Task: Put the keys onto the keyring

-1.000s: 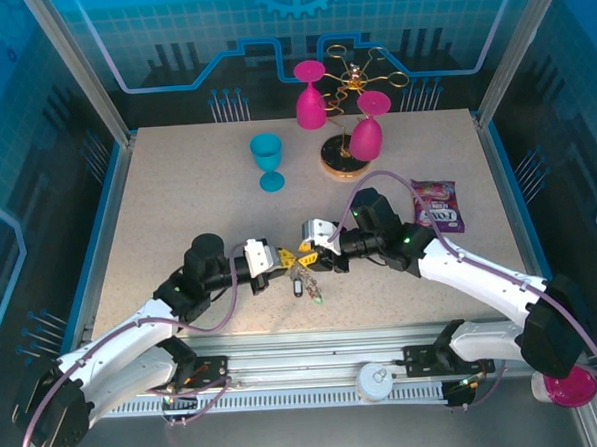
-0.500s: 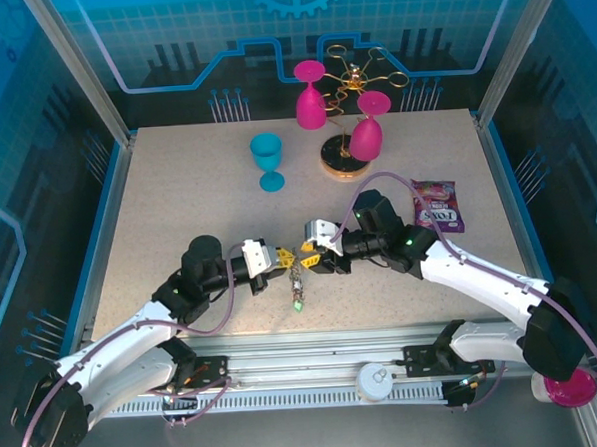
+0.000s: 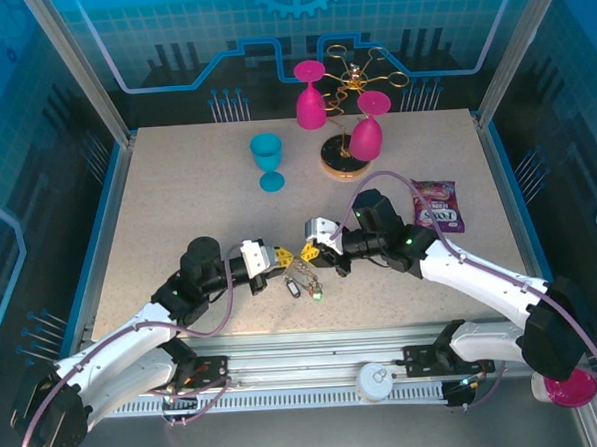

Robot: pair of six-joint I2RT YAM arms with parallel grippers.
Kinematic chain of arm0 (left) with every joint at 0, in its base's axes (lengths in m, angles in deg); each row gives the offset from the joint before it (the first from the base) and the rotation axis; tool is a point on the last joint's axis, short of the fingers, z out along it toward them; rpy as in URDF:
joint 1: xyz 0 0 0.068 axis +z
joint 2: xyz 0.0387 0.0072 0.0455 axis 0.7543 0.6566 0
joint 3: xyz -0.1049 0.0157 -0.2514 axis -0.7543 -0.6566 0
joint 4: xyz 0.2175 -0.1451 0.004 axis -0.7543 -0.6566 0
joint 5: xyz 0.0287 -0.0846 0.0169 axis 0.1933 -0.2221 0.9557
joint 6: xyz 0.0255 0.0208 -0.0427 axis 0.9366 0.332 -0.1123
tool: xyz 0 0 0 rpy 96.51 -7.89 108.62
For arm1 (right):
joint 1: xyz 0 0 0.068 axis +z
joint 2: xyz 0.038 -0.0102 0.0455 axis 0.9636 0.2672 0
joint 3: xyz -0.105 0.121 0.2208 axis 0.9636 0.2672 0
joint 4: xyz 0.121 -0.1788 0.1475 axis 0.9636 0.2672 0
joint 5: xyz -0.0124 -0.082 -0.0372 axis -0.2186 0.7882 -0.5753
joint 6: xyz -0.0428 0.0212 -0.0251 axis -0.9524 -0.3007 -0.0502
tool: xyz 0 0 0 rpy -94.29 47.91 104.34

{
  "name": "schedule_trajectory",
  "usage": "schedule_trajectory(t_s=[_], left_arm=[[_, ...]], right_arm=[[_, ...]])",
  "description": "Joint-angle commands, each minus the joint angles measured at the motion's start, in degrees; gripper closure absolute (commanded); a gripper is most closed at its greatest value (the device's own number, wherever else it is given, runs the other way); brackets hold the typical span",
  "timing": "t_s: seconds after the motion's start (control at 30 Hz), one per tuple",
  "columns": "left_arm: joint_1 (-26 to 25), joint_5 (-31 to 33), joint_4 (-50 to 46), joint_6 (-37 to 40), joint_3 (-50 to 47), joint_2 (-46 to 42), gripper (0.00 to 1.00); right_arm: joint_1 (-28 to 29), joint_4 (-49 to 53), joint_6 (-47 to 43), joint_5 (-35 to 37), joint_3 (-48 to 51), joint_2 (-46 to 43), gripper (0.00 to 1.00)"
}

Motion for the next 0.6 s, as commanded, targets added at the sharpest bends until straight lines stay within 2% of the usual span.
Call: schedule_trajectory(t_s=[0.0, 0.1, 0.23, 0.33, 0.57], left_arm=[[0.0, -2.3, 5.4, -1.2, 0.4, -1.3, 1.00], [0.0, -3.5, 7.5, -2.6, 0.3, -0.8, 1.00], [0.0, -2.8, 7.3, -2.1, -0.1, -0.7, 1.00], [0.0, -2.6, 6.4, -1.4, -0.5, -0.6, 1.00], [0.0, -2.4, 6.9, -1.7, -1.3, -0.1, 1.00]], right_arm=[[-1.1, 0.5, 1.1, -0.6, -1.2, 2.5, 1.00], [-1.1, 0.4, 2.6, -3.3, -1.8, 4.7, 0.98], [-1.0, -3.2, 4.0, -3.8, -2.4, 3.0, 0.81], [-1.1, -6.6, 3.9, -2.6, 0.6, 0.0, 0.75], [-1.1, -8.3, 2.5, -3.4, 2.0, -1.9, 0.75]])
